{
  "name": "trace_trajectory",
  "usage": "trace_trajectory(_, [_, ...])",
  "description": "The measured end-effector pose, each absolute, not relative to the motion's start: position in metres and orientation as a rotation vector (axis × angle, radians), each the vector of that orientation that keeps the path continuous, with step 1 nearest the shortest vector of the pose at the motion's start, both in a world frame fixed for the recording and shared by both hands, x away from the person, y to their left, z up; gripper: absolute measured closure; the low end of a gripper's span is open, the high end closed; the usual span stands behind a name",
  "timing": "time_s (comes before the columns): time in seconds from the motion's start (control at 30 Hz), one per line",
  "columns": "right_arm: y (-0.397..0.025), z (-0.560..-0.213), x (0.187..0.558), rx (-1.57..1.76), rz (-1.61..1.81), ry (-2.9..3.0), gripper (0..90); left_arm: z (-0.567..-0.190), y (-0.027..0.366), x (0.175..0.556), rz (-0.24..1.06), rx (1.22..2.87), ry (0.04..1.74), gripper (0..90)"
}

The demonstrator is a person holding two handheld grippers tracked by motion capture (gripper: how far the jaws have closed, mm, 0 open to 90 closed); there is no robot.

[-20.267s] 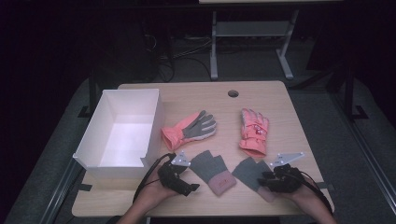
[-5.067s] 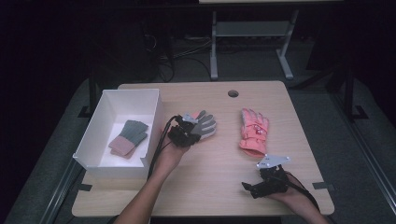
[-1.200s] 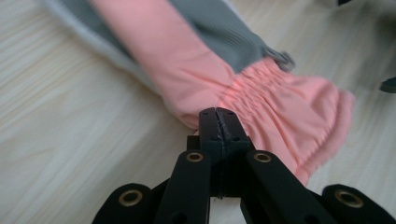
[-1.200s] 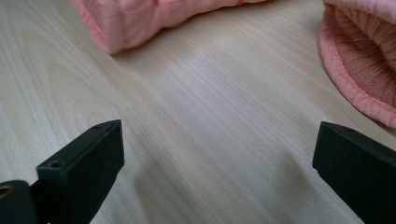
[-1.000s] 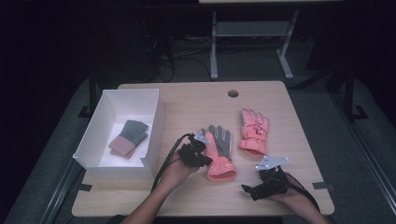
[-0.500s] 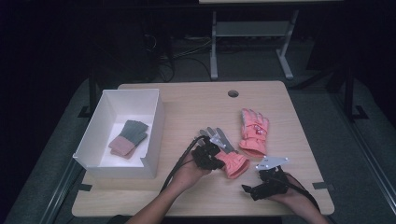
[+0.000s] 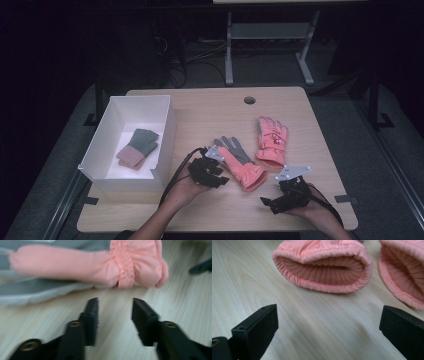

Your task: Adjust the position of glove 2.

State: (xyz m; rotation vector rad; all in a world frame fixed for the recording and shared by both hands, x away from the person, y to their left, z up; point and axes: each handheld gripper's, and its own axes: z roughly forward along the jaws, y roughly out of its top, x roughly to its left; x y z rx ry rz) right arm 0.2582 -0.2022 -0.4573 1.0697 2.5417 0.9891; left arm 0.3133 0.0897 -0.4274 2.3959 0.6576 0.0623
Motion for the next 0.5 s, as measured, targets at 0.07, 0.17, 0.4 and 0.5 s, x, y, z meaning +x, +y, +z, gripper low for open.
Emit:
trace_trajectory(0.07, [-0.205, -0.454, 0.259, 1.089, 0.981, 2.547, 1.7, -0.429, 0.097, 0.31, 0.082, 2.393, 0.656, 41.7])
trace_trajectory(0.17, [-0.206, -0.453, 0.259, 1.105, 0.988, 2.564, 3.3, -0.431, 0.107, 0.304, 0.091, 2.372, 0.656, 33.4])
trace_trajectory(0.4, [-0.212, -0.443, 0.26, 1.158, 1.015, 2.538, 31.9, -0.436, 0.119, 0.289, 0.106, 2.346, 0.676, 19.7])
trace_trajectory(0.5, [-0.216, -0.436, 0.266, 1.18, 1.047, 2.523, 51.2, -0.439, 0.124, 0.286, 0.118, 2.332, 0.674, 16.6])
